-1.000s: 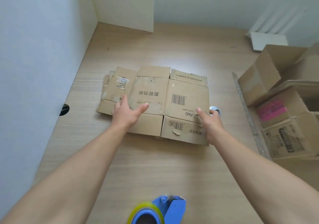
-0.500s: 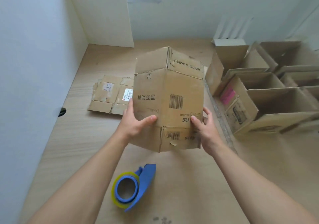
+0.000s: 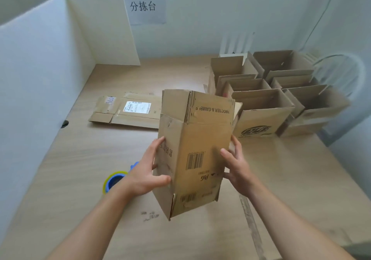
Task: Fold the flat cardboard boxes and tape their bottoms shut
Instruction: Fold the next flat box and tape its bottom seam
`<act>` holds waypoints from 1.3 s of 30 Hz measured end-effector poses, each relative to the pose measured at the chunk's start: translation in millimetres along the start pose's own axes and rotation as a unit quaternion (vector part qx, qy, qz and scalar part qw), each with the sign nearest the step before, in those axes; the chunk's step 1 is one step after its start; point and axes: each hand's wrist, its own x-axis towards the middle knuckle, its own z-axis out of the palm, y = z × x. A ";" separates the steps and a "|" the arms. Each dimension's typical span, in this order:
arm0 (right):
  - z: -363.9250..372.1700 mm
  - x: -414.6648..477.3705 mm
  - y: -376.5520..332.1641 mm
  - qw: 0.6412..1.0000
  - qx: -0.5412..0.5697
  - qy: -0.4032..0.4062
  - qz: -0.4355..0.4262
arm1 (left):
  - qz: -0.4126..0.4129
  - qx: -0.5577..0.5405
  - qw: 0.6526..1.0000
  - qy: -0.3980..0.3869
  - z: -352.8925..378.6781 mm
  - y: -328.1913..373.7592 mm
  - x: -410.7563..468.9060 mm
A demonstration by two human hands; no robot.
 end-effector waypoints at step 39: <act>5.9 -60.9 -18.5 0.924 -0.291 -0.072 -0.237 | 0.058 0.044 0.991 0.109 8.6 17.7 -33.9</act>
